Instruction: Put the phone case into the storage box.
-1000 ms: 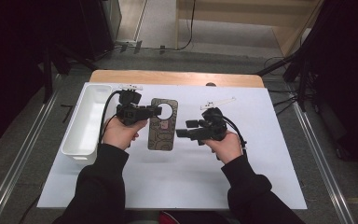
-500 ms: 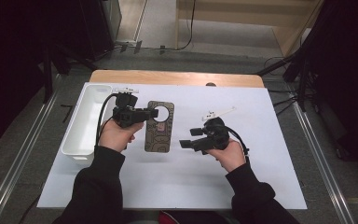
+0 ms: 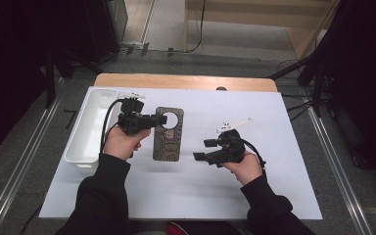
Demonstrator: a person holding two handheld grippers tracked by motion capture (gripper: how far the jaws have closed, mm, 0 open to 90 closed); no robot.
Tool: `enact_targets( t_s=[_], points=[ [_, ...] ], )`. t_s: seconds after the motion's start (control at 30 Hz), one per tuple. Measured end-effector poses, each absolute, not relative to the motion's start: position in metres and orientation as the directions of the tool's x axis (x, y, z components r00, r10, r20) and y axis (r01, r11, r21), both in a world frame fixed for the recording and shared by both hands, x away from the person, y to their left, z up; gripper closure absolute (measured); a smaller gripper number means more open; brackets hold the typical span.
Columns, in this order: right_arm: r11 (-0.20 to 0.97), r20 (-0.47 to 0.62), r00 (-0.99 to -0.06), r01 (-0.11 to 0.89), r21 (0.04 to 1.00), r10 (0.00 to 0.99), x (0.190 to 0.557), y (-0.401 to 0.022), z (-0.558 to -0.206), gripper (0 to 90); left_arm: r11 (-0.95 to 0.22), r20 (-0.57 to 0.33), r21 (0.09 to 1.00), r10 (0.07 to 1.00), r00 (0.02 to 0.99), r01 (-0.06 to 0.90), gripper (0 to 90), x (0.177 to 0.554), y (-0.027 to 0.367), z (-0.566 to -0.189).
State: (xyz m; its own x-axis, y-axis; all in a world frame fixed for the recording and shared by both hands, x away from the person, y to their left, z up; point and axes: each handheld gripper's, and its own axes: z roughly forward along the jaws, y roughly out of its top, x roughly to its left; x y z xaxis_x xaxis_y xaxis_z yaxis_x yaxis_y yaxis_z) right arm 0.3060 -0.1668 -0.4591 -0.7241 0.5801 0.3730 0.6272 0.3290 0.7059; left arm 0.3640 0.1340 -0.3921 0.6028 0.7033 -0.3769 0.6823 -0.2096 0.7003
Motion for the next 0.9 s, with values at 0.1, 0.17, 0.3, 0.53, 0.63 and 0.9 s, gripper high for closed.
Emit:
enact_targets(
  t_s=[0.1, 0.17, 0.3, 0.53, 0.63, 0.9],
  points=[
    [0.318, 0.375, -0.719, 0.629, 0.710, 0.586, 0.303, -0.173, -0.459, 22.4, -0.214, -0.377, 0.700, 0.699, 0.607, 0.681, 73.6, 0.363, 0.134, -0.393],
    [0.308, 0.376, -0.714, 0.630, 0.713, 0.590, 0.301, -0.177, -0.460, 22.4, -0.214, -0.380, 0.701, 0.696, 0.610, 0.680, 73.6, 0.362, 0.134, -0.394],
    [0.294, 0.386, -0.702, 0.640, 0.710, 0.598, 0.296, -0.186, -0.463, 22.4, -0.216, -0.384, 0.698, 0.691, 0.612, 0.683, 73.6, 0.361, 0.134, -0.395],
    [0.285, 0.394, -0.693, 0.649, 0.706, 0.603, 0.288, -0.194, -0.468, 22.4, -0.209, -0.386, 0.699, 0.695, 0.607, 0.684, 73.6, 0.361, 0.138, -0.394],
    [0.286, 0.388, -0.693, 0.647, 0.706, 0.608, 0.284, -0.198, -0.469, 22.4, -0.210, -0.384, 0.697, 0.698, 0.604, 0.685, 73.6, 0.360, 0.142, -0.393],
    [0.277, 0.391, -0.687, 0.650, 0.707, 0.612, 0.274, -0.206, -0.471, 22.4, -0.197, -0.380, 0.708, 0.702, 0.602, 0.678, 73.5, 0.358, 0.153, -0.386]
  ],
)
